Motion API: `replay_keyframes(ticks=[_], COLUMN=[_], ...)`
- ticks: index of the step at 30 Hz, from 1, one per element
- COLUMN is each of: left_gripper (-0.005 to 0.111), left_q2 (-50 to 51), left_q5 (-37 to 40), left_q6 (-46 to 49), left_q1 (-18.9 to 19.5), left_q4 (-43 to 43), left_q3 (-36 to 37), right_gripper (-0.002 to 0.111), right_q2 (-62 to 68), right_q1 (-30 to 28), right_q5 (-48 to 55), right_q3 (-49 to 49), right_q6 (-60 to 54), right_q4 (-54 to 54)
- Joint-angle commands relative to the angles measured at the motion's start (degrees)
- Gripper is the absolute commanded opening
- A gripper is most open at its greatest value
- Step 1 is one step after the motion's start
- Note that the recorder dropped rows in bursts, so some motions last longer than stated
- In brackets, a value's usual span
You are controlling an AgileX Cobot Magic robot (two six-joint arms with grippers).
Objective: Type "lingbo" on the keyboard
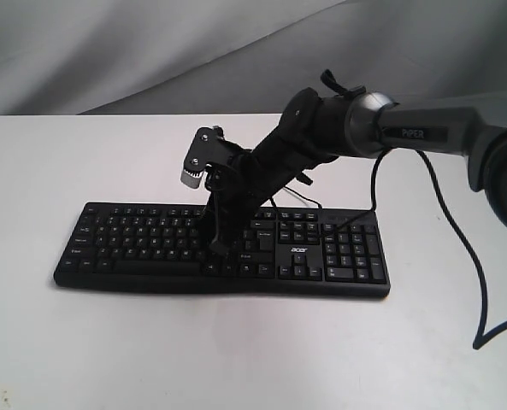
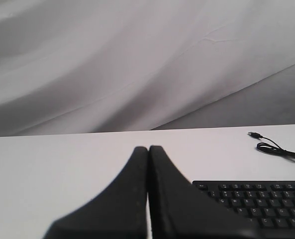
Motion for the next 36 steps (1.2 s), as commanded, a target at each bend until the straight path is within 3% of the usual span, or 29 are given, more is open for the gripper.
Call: replay_keyframes(ticks=[1,17,27,36], left_gripper=[0.001,0.001,0.001,0.001], left_q2=[-0.28,-0.28,-0.28,-0.28], left_q5=[-0.42,-0.42,-0.42,-0.42], left_q6=[-0.12,-0.12,-0.12,-0.12], left_q1=[-0.38,-0.38,-0.38,-0.38], left_q4=[0.01,0.01,0.01,0.01], left_q3=[0.28,0.28,0.28,0.28], right_gripper=[0.000,0.000,0.000,0.000], right_q2=[-0.11,1.27,-5.13,-23.85], right_q1=[-0.31,-0.31,-0.31,-2.90], right_q5=[-0.33,-1.37,3.07,1.34], right_q3=[0.08,0.08,0.08,0.21], right_q6=[-0.93,-1.63,-0.29,17.39], right_q4=[0.08,0.19,-1.11,-13.40])
